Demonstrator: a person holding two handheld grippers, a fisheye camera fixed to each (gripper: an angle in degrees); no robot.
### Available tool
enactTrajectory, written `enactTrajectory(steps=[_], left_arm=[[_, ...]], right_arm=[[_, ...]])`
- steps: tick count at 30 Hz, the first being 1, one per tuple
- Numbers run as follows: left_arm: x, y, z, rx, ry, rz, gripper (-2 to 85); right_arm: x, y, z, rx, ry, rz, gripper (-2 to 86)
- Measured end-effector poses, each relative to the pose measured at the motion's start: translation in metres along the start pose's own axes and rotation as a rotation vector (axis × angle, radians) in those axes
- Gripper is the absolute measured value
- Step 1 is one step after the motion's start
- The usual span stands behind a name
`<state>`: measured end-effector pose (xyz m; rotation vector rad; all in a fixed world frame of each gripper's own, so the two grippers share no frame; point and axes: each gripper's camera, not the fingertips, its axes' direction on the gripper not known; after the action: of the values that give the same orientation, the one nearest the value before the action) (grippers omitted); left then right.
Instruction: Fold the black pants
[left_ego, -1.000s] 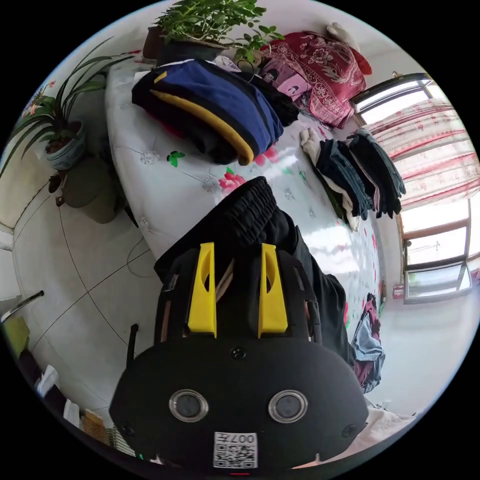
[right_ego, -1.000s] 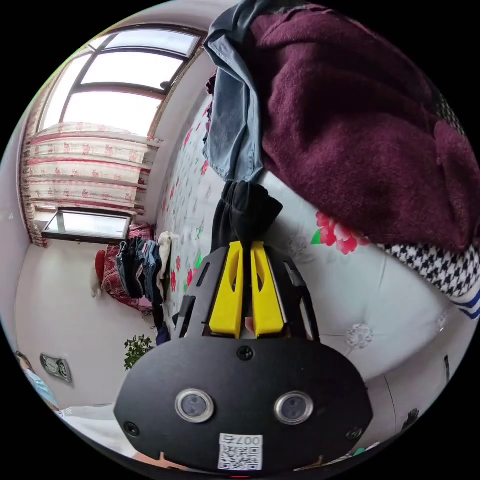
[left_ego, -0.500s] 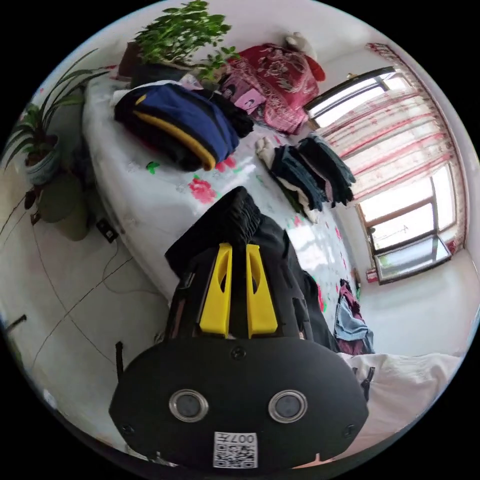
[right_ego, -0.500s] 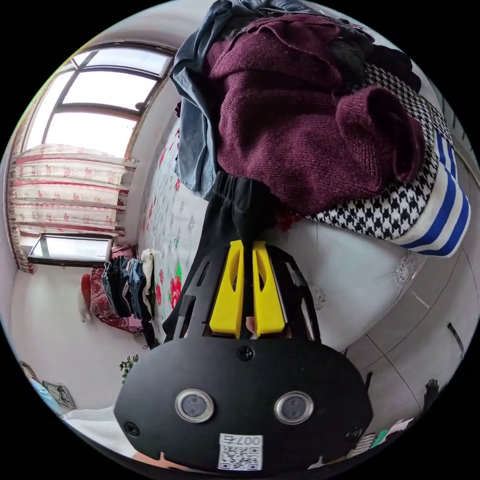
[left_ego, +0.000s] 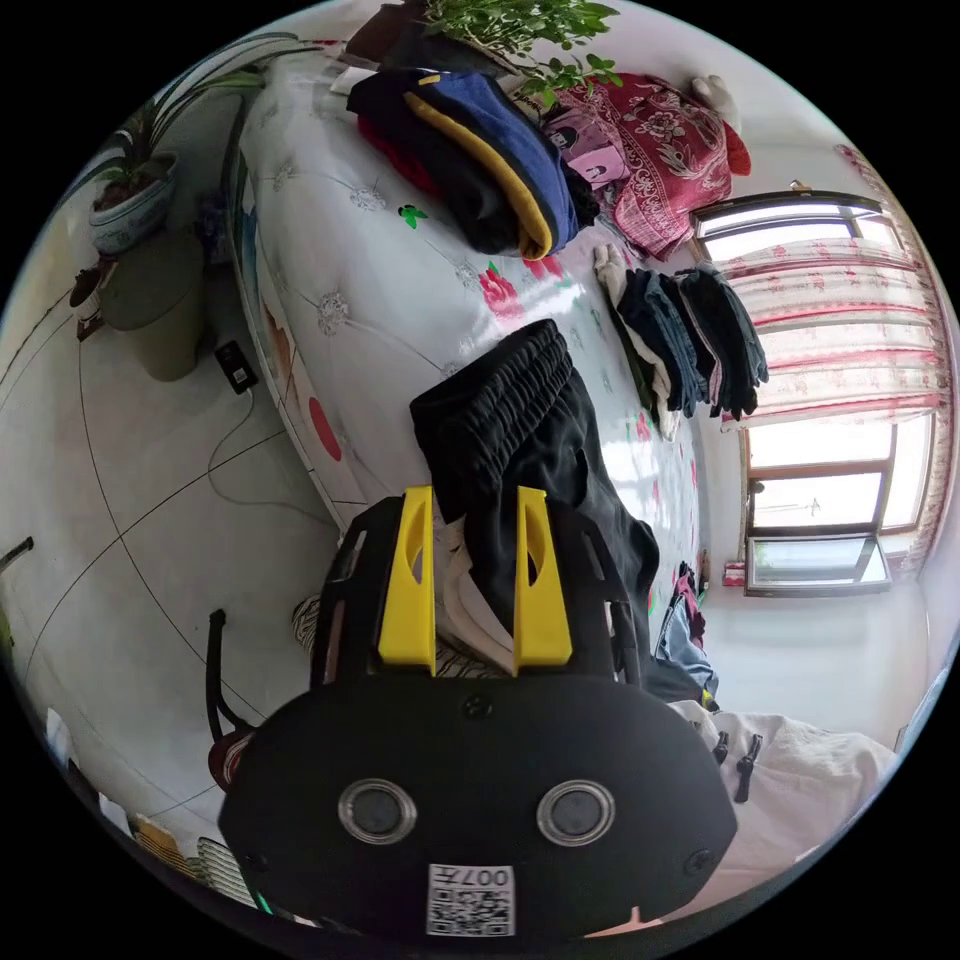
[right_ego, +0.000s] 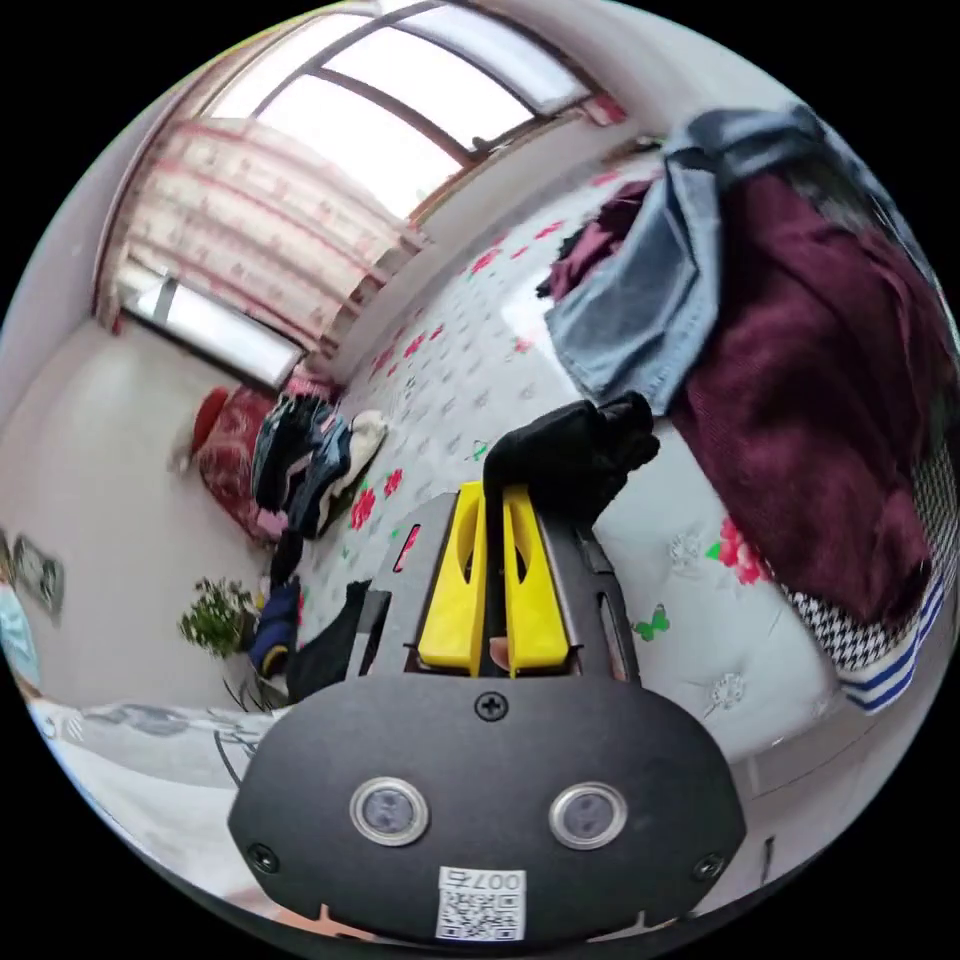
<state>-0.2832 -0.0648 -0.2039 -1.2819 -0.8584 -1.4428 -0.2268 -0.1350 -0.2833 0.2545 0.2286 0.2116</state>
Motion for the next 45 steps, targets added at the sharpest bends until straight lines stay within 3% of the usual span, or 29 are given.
enactTrajectory(steps=[3, 6, 7, 9, 11, 17, 24, 25, 28, 32, 37, 42, 45], left_arm=[[-0.004, -0.004, 0.003, -0.005, 0.03, 0.008, 13.0], [-0.004, -0.016, 0.02, -0.039, 0.045, 0.014, 13.8], [-0.003, -0.02, 0.026, -0.05, 0.035, 0.021, 13.9], [-0.003, -0.025, 0.033, -0.06, 0.008, 0.017, 13.8], [-0.006, -0.029, 0.035, -0.068, 0.019, 0.015, 13.7], [-0.005, -0.03, 0.038, -0.053, 0.043, 0.033, 13.8], [0.012, -0.041, 0.054, -0.104, -0.053, 0.103, 13.3], [0.011, -0.041, 0.054, -0.101, -0.05, 0.095, 12.9], [0.004, -0.042, 0.05, -0.078, -0.005, 0.083, 11.9], [-0.015, -0.044, 0.05, -0.037, 0.023, 0.018, 12.0], [-0.029, -0.057, 0.073, -0.063, 0.073, -0.014, 14.9], [-0.006, -0.066, 0.106, -0.094, -0.037, 0.05, 16.2], [-0.004, -0.065, 0.117, -0.102, -0.054, 0.039, 15.3]], right_arm=[[-0.135, 0.03, 0.06, -0.129, 0.012, -0.4, 1.1], [-0.225, 0.099, 0.156, -0.31, -0.039, -0.632, 2.6], [-0.236, 0.115, 0.179, -0.37, -0.058, -0.662, 3.0], [-0.266, 0.172, 0.264, -0.666, -0.138, -0.712, 4.4], [-0.279, 0.2, 0.292, -0.746, -0.167, -0.707, 5.4], [-0.318, 0.233, 0.299, -0.603, -0.014, -0.862, 8.6], [-0.338, 0.287, 0.412, -0.764, 0.162, -0.941, 6.7], [-0.337, 0.285, 0.406, -0.692, 0.114, -0.945, 6.0], [-0.315, 0.265, 0.403, -0.728, 0.033, -0.779, 3.0], [-0.33, 0.263, 0.369, -0.619, 0.034, -0.857, 1.9], [-0.319, 0.283, 0.403, -0.799, 0.062, -0.796, 3.2], [-0.297, 0.25, 0.346, -0.537, -0.018, -0.598, 3.3], [-0.266, 0.232, 0.322, -0.484, -0.015, -0.504, 2.9]])
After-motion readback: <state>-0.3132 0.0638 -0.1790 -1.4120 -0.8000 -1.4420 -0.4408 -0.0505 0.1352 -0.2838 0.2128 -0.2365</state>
